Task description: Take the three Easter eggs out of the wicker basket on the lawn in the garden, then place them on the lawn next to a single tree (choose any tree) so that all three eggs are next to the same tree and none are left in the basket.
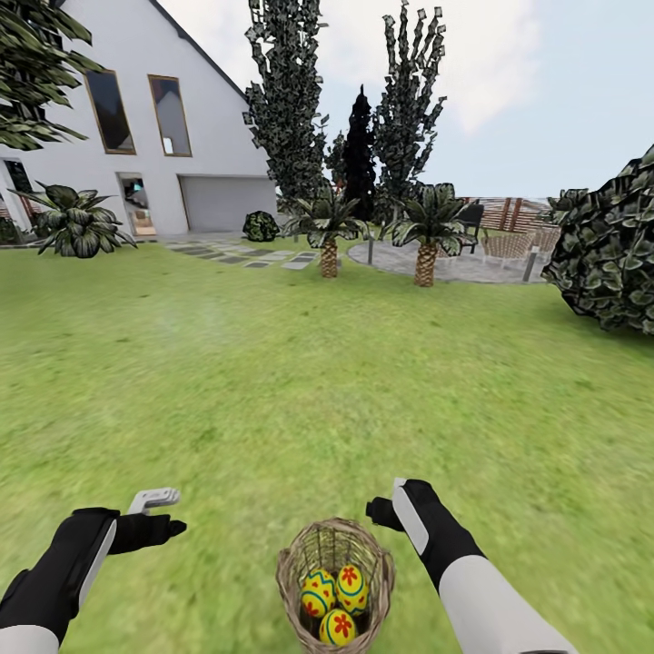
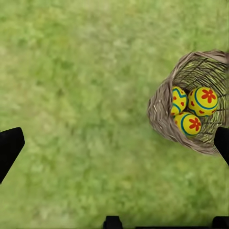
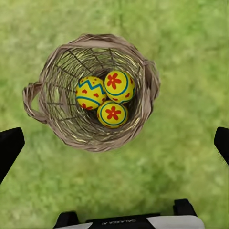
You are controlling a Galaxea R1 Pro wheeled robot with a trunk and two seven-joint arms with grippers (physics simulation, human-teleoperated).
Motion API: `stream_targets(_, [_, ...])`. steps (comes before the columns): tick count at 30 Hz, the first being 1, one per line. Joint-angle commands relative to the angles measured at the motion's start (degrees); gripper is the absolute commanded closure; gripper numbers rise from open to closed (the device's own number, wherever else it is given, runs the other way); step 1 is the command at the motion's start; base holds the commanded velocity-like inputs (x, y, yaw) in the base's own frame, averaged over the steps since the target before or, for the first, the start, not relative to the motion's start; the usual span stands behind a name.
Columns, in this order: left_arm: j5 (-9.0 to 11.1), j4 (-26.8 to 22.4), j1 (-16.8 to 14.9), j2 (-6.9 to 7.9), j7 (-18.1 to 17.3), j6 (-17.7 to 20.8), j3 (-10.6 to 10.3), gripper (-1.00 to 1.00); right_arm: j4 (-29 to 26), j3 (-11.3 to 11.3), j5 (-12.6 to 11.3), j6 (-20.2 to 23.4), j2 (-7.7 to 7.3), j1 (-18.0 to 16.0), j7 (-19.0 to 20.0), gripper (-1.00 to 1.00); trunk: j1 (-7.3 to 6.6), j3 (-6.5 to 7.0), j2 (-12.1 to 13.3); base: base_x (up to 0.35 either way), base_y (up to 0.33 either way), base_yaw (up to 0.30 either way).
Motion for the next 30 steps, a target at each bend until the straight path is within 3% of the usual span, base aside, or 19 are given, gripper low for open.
stream_targets(1, [-0.6,-0.1,-0.1,-0.02,-0.5,0.2,0.1,-1.0,-0.1,-0.1,-0.6,0.1,0.04,0.0,-0.4,-1.0,0.06,-0.14,-0.1,0.179,-0.206,0.0])
stream_targets(24, [-0.5,-1.3,-0.1,0.02,-0.8,1.0,0.3,-1.0,0.0,-0.2,-0.4,-1.9,0.04,-0.1,-0.4,-1.0,0.06,-0.14,-0.1,0.015,-0.018,0.0])
stream_targets(30, [-0.4,-2.3,-0.1,0.11,-1.0,2.2,0.4,-1.0,0.2,0.4,0.0,-1.6,0.04,-0.2,-0.8,-1.0,1.38,-1.21,-2.5,0.0,0.0,0.0])
